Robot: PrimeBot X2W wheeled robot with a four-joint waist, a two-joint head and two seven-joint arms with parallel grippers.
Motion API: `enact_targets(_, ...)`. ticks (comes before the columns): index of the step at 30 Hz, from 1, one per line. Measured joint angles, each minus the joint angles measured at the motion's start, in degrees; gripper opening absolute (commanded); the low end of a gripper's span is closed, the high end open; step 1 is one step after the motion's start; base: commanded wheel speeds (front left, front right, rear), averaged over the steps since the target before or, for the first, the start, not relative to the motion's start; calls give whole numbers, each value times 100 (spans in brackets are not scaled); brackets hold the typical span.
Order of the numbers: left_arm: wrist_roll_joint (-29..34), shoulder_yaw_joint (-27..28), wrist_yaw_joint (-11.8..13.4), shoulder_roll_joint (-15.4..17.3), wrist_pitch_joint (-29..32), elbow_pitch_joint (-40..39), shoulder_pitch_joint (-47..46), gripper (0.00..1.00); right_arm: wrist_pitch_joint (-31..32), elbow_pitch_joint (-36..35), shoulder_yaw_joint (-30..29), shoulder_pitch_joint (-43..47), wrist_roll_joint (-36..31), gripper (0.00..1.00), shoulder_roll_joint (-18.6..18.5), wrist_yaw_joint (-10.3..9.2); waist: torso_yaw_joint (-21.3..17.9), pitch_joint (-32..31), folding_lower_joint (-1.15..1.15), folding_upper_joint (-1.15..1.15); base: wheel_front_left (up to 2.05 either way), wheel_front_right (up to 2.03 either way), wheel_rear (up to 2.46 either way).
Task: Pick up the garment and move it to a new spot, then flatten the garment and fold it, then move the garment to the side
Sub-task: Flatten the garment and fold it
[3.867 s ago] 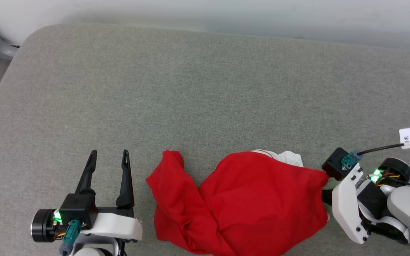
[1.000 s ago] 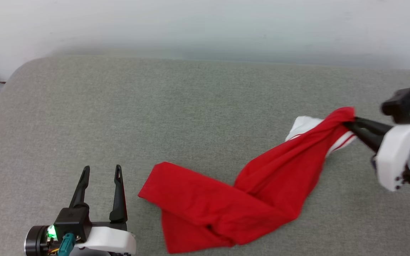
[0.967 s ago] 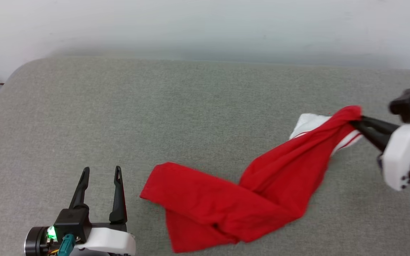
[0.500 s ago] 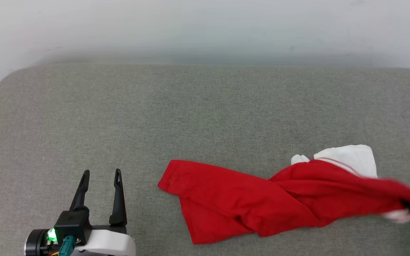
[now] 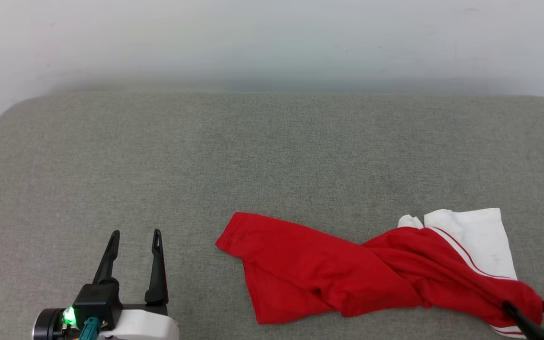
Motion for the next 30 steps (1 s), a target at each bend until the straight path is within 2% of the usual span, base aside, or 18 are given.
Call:
enact_targets(7, 14, 37, -2, 0, 0, -16, 60, 100, 69, -1173, -1070, -53, -336, 100, -136, 0, -14, -87, 0, 0, 0, 0, 0)
enact_targets(11, 16, 26, -2, 0, 0, -44, 71, 100, 466, -1923, -1619, -261, -558, 100, -216, 0, 14, -57, 0, 0, 0, 0, 0)
enact_targets(15, 13, -8, -7, 1, 0, -69, 23, 100, 1098, -2295, -1763, -582, -728, 100, -279, 1, 78, 57, 0, 0, 0, 0, 0)
enact_targets(22, 7, -101, 3, 1, 0, -103, -194, 100, 2608, -2045, -1407, -1199, -643, 100, -576, 1, 235, 364, 1, 0, 0, 0, 0)
enact_targets(26, 1, -157, 26, 1, 0, -141, -313, 100, 3153, -1667, -1167, -1561, -694, 100, -714, 1, 330, 569, 1, 0, 0, 0, 0)
enact_targets(30, 0, -214, 59, 0, 0, -182, -441, 100, 3424, -1202, -837, -1850, -771, 100, -689, 1, 418, 784, 1, 0, 0, 0, 0)
